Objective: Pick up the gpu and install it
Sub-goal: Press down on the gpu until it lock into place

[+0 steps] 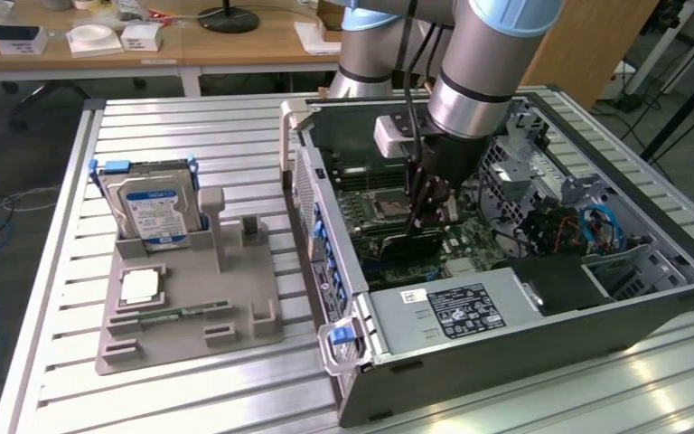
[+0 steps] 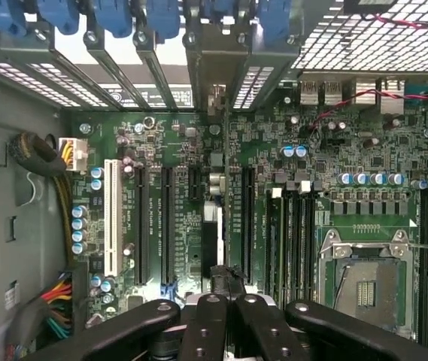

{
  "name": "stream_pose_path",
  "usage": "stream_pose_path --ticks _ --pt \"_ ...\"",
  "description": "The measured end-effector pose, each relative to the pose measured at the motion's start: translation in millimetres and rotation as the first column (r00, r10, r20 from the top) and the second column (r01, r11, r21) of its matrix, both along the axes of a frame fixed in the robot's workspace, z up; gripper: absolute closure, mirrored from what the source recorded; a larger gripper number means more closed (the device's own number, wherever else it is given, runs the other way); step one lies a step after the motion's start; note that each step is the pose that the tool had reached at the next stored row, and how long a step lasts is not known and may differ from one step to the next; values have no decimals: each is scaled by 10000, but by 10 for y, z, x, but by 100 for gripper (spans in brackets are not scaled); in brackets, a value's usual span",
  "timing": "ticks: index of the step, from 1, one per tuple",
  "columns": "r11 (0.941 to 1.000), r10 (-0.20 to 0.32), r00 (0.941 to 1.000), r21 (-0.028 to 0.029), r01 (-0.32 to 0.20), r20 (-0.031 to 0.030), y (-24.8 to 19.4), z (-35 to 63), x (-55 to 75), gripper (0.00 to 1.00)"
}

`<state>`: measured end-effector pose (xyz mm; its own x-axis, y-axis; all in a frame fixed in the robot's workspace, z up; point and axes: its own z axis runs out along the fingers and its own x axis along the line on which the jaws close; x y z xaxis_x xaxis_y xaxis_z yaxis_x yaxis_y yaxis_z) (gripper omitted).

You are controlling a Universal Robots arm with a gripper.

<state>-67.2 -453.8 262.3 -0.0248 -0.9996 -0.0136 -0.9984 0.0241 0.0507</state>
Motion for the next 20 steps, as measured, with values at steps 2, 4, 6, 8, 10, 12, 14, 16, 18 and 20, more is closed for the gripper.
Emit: stream_pose_path --ticks 2,4,6,8,10,12,14,16,18,20 --pt "10000 0 10000 2 0 0 0 -1 0 89" --pt "10000 -2 10000 4 2 0 1 -4 -1 89" --pt "10000 -2 10000 1 2 -2 0 -15 -1 89" --pt "10000 -3 10000 7 3 -3 0 -19 -1 89" --pt "10000 -3 10000 19 3 1 1 -19 -1 89" --pt "10000 -4 10000 42 4 11 3 16 -1 89" --pt "10000 -3 10000 18 3 1 1 102 -1 89" --pt "10000 -3 10000 20 3 2 1 181 -1 89" --pt "10000 -3 10000 18 3 1 1 261 -1 89" --pt "10000 -3 10000 19 3 2 1 327 -1 89"
